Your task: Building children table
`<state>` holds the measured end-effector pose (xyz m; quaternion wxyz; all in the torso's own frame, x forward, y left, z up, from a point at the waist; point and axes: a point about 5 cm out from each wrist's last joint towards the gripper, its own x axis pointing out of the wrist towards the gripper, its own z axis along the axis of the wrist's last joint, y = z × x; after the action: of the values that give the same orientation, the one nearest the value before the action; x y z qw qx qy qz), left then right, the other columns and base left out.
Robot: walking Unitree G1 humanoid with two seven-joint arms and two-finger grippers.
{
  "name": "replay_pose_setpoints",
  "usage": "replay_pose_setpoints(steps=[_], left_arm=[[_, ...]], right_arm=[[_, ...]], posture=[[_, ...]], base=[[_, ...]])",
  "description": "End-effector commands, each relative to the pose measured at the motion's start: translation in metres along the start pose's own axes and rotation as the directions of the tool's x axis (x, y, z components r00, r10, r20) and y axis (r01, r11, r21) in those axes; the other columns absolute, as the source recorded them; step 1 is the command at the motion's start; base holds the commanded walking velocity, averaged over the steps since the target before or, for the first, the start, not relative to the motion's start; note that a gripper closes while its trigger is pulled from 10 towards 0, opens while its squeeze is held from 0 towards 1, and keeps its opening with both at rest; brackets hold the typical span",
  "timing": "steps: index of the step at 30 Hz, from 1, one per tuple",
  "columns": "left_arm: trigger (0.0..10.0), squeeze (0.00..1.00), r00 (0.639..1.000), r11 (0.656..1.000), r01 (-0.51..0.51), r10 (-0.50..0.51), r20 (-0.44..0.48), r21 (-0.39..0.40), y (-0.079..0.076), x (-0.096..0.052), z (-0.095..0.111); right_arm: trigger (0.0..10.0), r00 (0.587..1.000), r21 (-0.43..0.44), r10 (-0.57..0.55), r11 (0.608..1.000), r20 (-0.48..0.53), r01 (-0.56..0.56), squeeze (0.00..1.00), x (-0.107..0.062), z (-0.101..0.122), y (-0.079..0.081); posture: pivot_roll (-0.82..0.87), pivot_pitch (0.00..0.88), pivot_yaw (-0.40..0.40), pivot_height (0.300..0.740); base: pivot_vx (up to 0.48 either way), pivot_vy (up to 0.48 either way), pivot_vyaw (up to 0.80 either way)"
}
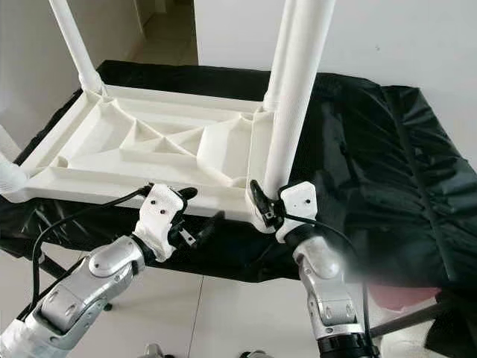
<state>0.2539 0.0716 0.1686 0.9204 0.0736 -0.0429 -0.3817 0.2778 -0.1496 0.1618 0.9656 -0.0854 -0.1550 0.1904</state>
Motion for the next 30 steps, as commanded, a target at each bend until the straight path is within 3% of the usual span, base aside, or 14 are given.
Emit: replay_pose_setpoints(steps=[1,14,21,30], left_arm=[[10.0,0.0,0.957,0.957,0.291,-0.291,0.007,0.008,-0.017,-0.004,0.002],[10.0,0.0,0.953,0.953,0.303,-0.303,0.0,0.015,-0.016,-0.005,0.003],[10.0,0.0,0.952,0.952,0.306,-0.306,-0.004,0.021,-0.016,-0.006,0.004],[10.0,0.0,0.952,0.952,0.306,-0.306,-0.004,0.025,-0.015,-0.006,0.006]], right_arm=[[10.0,0.998,0.007,0.007,1.0,-0.069,-0.006,0.0,-0.008,-0.014,0.001],[10.0,0.993,-0.016,0.074,0.997,-0.09,-0.076,0.0,-0.007,-0.02,0.004],[10.0,0.994,0.135,0.032,0.991,-0.108,-0.017,0.0,-0.003,-0.023,0.002],[10.0,0.989,0.208,-0.017,0.977,-0.147,0.047,0.0,-0.001,-0.027,-0.003]], posture=[[0.0,0.099,-0.004,0.74],[0.01,0.101,0.009,0.74],[0.01,0.103,0.012,0.74],[0.01,0.111,0.013,0.74]], base=[[0.0,0.0,0.0],[0.0,0.0,0.0],[0.0,0.0,0.0],[0.0,0.0,0.0]])
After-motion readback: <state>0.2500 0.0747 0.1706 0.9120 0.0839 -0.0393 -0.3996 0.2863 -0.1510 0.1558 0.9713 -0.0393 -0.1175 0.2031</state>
